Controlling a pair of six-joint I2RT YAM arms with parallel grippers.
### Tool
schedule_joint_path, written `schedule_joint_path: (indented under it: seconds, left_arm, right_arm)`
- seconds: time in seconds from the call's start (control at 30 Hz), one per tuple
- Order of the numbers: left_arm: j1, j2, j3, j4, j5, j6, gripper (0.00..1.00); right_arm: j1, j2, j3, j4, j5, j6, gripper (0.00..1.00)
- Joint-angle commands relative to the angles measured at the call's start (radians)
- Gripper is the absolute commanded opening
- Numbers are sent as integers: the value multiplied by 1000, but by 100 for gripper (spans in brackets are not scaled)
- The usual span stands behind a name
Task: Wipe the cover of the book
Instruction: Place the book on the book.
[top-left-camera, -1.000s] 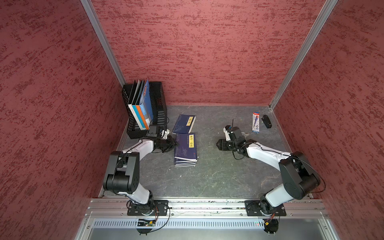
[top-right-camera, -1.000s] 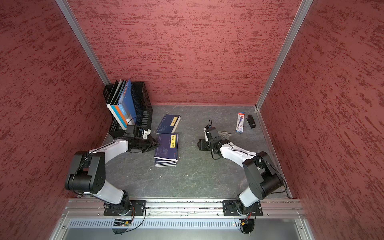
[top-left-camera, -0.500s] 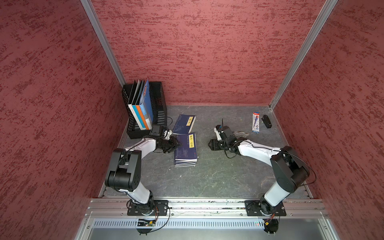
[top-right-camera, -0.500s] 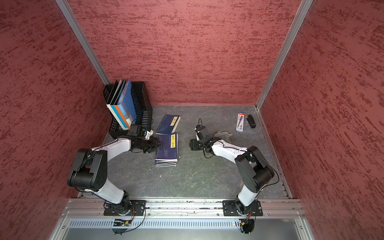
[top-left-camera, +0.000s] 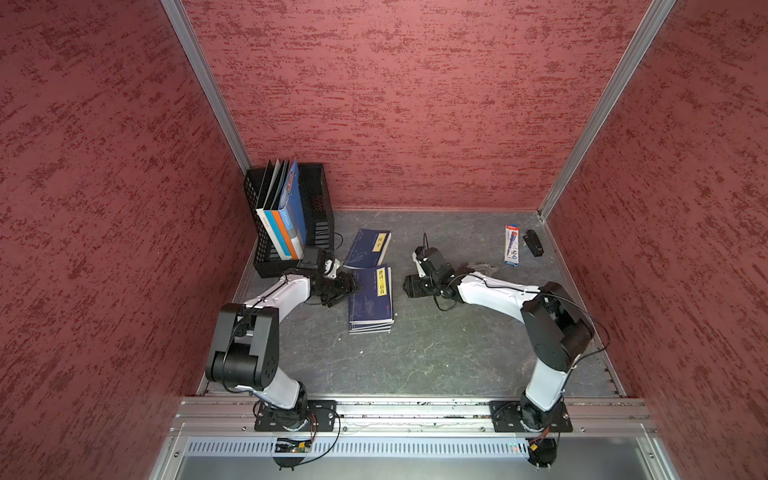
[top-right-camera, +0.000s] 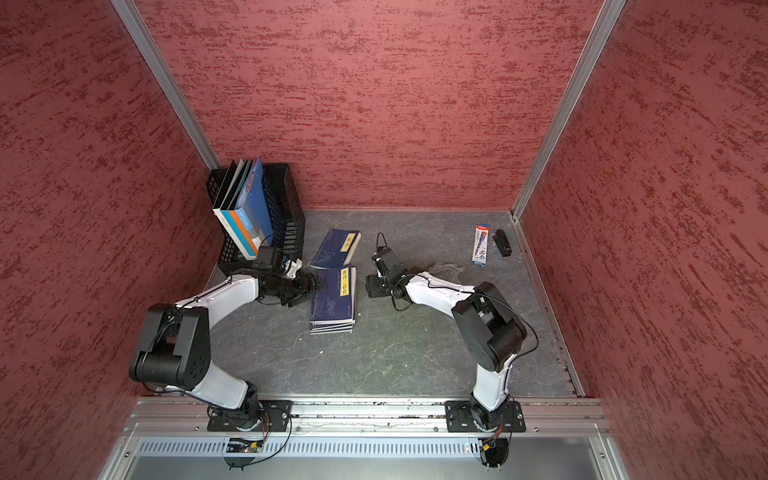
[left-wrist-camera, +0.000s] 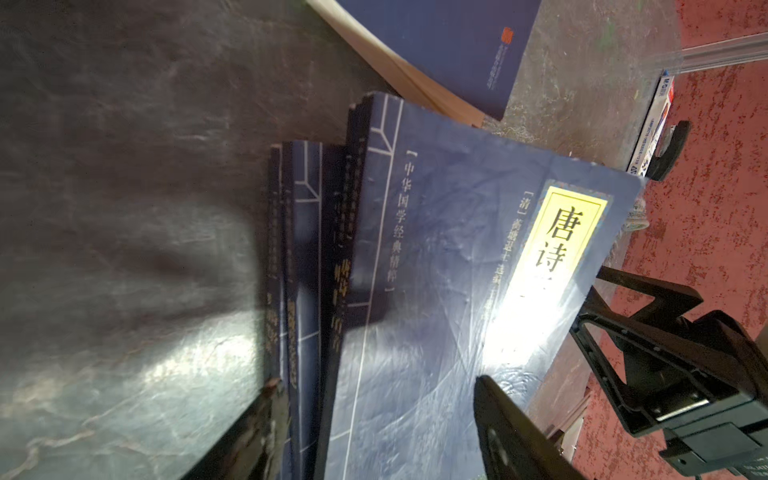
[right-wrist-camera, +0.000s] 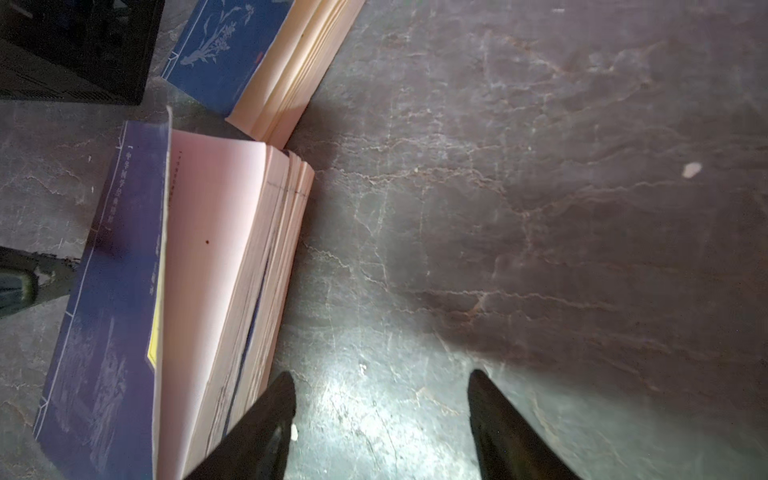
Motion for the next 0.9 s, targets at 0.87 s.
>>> schedule_joint_path:
  seconds: [0.87]
  left_arm:
    - [-23, 112, 72, 91, -43, 12, 69]
  right_arm:
    - [49, 254, 313, -133, 80, -24, 66]
